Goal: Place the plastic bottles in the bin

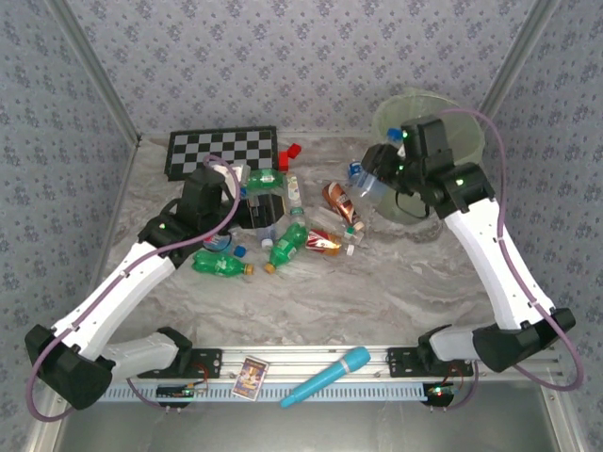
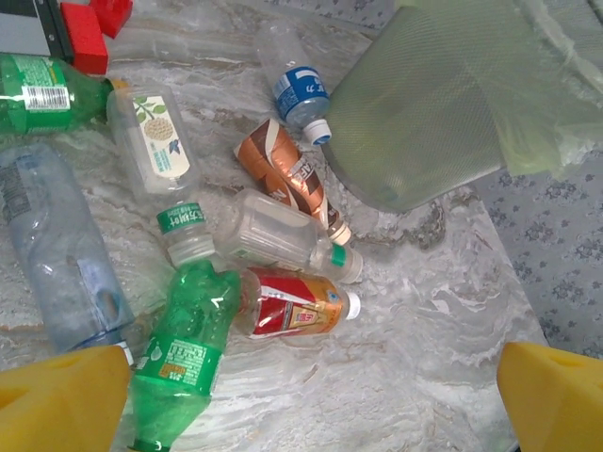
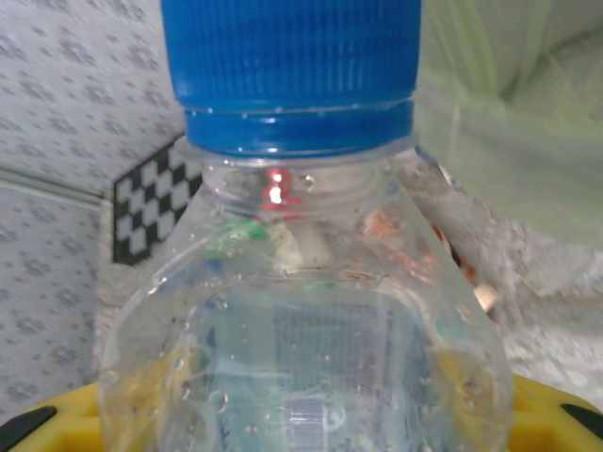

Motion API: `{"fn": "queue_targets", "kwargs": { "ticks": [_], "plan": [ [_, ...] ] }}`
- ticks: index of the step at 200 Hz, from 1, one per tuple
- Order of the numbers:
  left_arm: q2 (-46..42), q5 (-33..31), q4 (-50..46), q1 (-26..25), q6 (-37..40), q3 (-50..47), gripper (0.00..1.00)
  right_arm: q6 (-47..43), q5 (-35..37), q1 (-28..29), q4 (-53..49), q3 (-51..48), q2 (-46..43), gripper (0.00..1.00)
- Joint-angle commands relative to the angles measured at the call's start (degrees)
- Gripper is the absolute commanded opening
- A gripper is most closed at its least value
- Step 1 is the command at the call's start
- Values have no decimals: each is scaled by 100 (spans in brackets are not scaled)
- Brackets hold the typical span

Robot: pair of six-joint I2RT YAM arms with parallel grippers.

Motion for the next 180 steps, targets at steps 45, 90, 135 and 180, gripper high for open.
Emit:
{"fn": "queue_targets", "kwargs": {
  "ticks": [45, 90, 135, 180],
  "plan": [
    [-225, -156, 132, -45, 160, 161, 100, -275, -1038, -1448, 150, 1022, 755, 50],
    [-393, -357, 88, -47, 158, 38, 100, -98, -1260, -2260, 313, 1248, 1349, 51],
    [-632, -653, 62, -46, 142, -151, 100, -167, -898, -2643, 260, 1359, 1704, 53],
    [-670, -716, 64, -41, 133, -209, 100, -121, -911, -2845, 225, 1318, 1851, 55]
  ]
}}
